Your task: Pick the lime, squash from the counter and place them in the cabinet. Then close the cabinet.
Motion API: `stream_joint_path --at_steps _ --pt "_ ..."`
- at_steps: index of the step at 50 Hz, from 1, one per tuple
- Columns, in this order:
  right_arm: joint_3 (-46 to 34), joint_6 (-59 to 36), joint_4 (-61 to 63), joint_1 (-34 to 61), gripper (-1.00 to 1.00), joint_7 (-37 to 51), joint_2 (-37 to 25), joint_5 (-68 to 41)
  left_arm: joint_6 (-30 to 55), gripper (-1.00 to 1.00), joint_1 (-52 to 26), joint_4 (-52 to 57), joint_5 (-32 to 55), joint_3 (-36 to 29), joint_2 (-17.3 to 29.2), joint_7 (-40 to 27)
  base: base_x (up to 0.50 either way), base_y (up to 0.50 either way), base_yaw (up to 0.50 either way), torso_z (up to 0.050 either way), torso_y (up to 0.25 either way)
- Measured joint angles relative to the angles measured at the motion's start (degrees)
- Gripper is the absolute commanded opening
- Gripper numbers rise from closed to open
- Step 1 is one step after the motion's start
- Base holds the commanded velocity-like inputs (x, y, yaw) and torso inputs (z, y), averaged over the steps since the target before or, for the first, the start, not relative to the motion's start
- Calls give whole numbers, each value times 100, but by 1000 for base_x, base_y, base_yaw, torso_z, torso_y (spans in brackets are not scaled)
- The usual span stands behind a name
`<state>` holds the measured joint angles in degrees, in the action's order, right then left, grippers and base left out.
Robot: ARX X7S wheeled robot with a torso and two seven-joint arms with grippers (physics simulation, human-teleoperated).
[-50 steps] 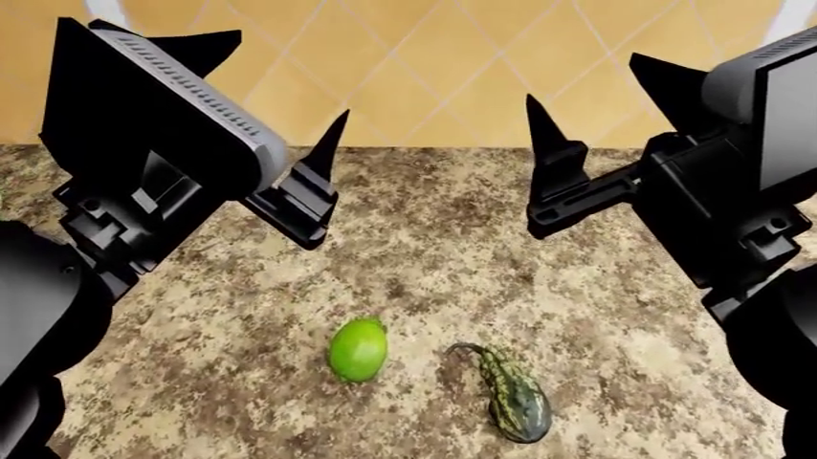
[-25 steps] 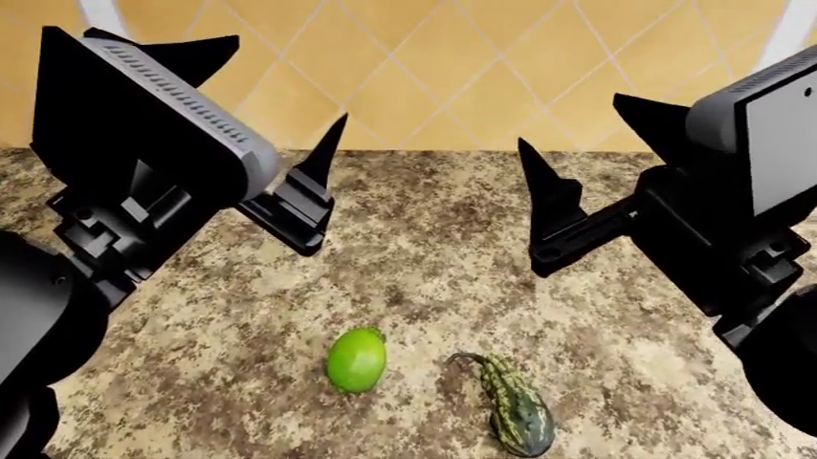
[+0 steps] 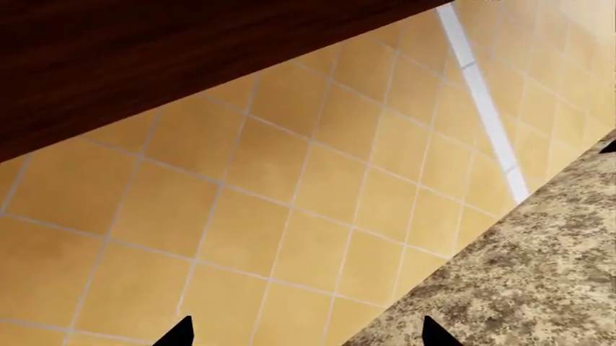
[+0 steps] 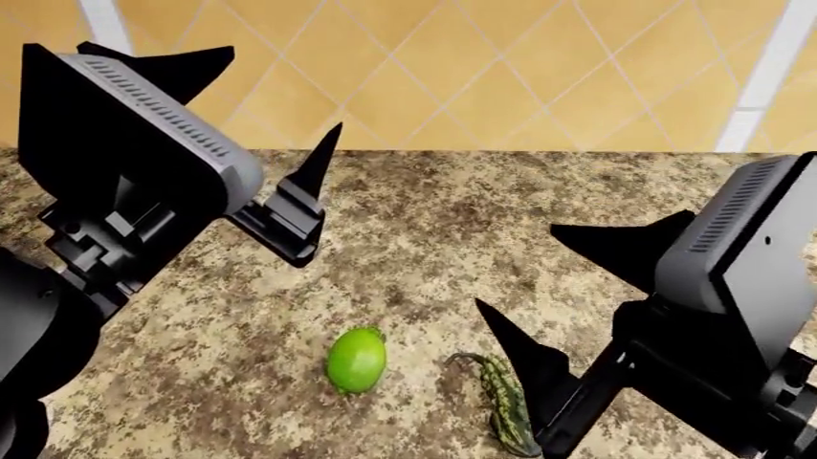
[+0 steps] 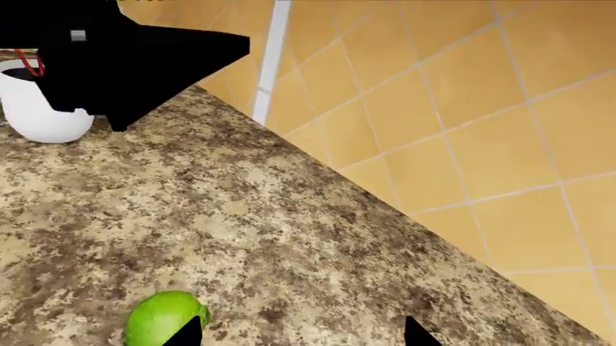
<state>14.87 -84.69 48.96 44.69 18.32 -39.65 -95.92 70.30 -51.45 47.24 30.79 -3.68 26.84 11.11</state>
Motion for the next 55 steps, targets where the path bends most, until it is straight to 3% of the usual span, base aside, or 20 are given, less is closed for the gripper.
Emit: stream_joint_path --at_steps 12,23,39,55 --pt "214 -46 245 -587 100 -318 -108 -340 1 100 9 6 57 29 16 -17 0 0 0 0 0" --pt "383 -160 519 -1174 100 -919 -8 133 9 100 -3 12 100 46 33 -45 0 0 0 0 0" --pt "-78 357 751 -2196 100 -2257 -64 2297 -30 100 21 5 140 59 65 -78 0 0 0 0 0" --pt "-1035 1267 421 -3006 100 -2870 -303 4116 -124 100 73 -28 161 59 89 -106 0 0 0 0 0"
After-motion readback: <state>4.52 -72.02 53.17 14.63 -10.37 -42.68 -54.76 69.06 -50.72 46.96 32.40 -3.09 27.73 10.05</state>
